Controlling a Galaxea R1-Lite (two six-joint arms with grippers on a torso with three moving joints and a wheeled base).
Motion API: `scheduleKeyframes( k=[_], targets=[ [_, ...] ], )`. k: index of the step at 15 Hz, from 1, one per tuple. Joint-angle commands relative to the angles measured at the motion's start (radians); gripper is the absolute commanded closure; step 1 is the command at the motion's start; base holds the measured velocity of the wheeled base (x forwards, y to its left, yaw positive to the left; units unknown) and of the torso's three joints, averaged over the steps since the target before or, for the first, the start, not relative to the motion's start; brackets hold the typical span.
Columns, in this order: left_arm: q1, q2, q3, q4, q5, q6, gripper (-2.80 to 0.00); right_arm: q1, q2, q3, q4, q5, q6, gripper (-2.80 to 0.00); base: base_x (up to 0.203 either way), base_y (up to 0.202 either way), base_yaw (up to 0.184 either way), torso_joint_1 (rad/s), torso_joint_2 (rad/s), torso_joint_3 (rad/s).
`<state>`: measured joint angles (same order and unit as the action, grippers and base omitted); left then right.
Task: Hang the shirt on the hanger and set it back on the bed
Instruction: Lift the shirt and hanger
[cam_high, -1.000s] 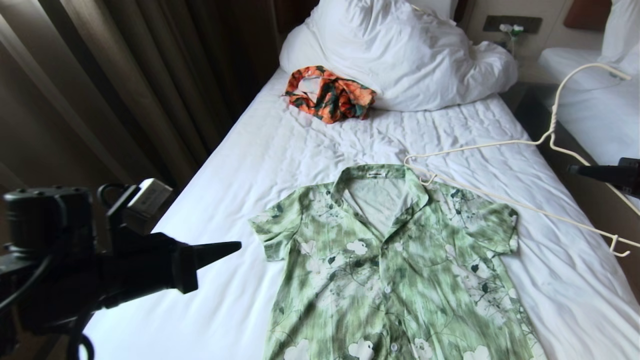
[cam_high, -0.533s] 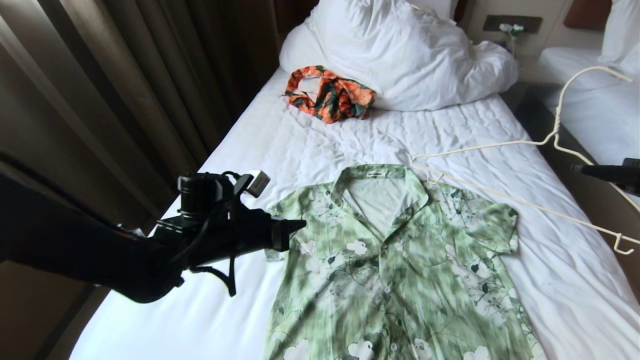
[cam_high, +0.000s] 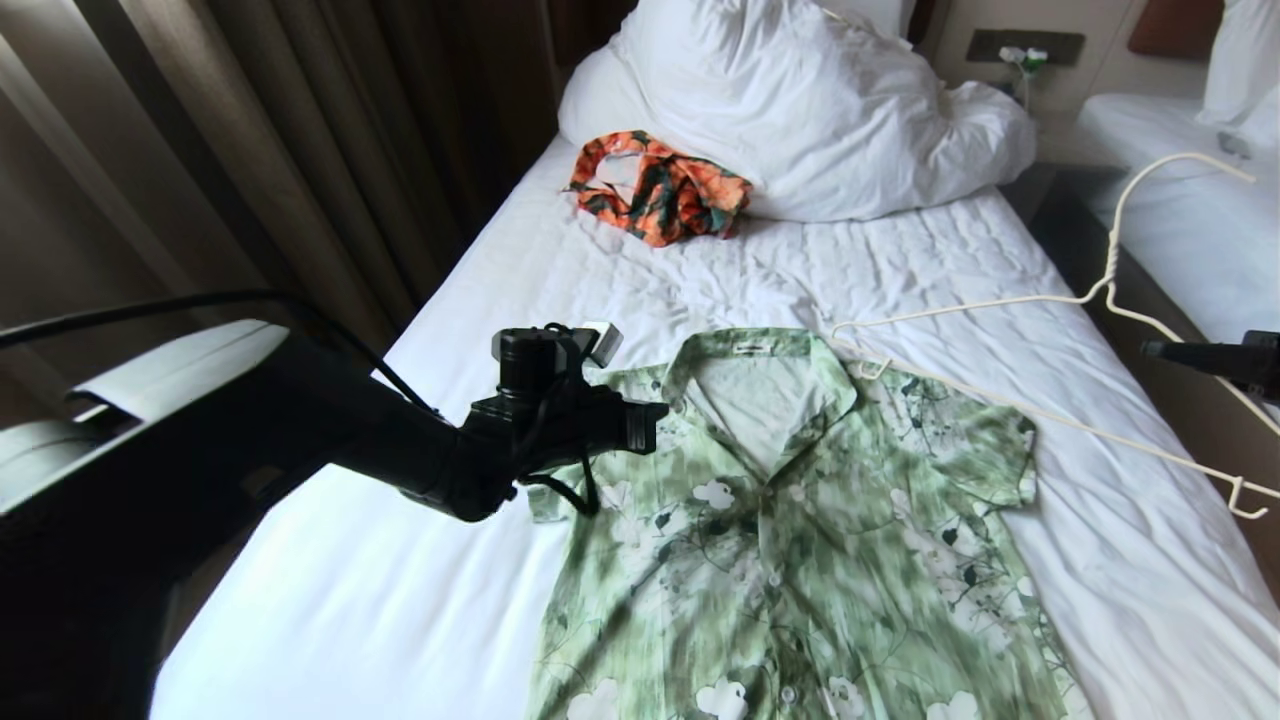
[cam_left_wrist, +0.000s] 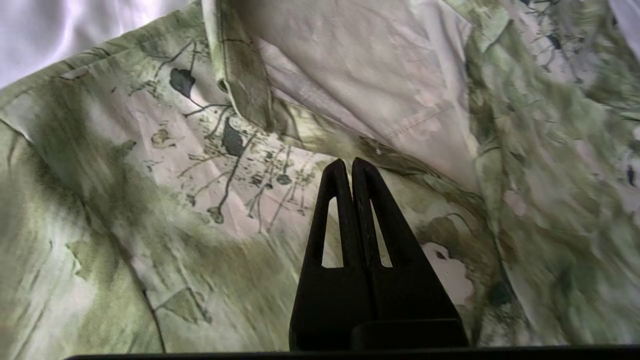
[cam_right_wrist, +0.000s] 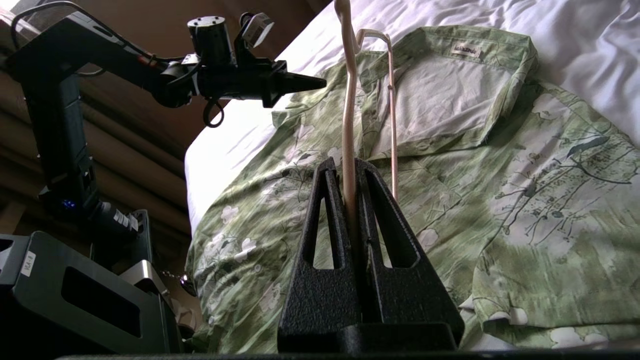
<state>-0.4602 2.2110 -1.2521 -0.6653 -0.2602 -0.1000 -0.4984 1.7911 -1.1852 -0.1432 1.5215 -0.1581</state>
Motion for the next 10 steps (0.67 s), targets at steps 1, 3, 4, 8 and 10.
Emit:
scheduleKeyframes(
  k=[1, 3, 4, 8, 10],
  targets=[
    [-0.001, 0.092, -0.074, 0.006, 0.035, 0.021, 0.0, -0.004, 0.007, 0.0, -0.003, 0.008, -0.001, 0.0, 0.0, 0.0, 0.0, 0.0, 0.0, 0.0],
    [-0.001, 0.109, -0.128, 0.071, 0.057, 0.043, 0.0, -0.005, 0.021, -0.009, -0.006, 0.008, -0.001, 0.0, 0.0, 0.0, 0.0, 0.0, 0.0, 0.0],
    [0.001, 0.112, -0.151, 0.087, 0.058, 0.044, 0.0, -0.004, 0.028, -0.021, -0.006, 0.008, -0.001, 0.0, 0.0, 0.0, 0.0, 0.0, 0.0, 0.0],
    [0.012, 0.166, -0.289, 0.145, 0.062, 0.039, 0.0, -0.003, 0.039, -0.053, -0.004, 0.008, 0.0, 0.0, 0.0, 0.0, 0.0, 0.0, 0.0, 0.0],
    [0.012, 0.208, -0.325, 0.154, 0.064, 0.038, 0.0, -0.002, 0.05, -0.063, -0.004, 0.008, 0.0, 0.0, 0.0, 0.0, 0.0, 0.0, 0.0, 0.0]
  ],
)
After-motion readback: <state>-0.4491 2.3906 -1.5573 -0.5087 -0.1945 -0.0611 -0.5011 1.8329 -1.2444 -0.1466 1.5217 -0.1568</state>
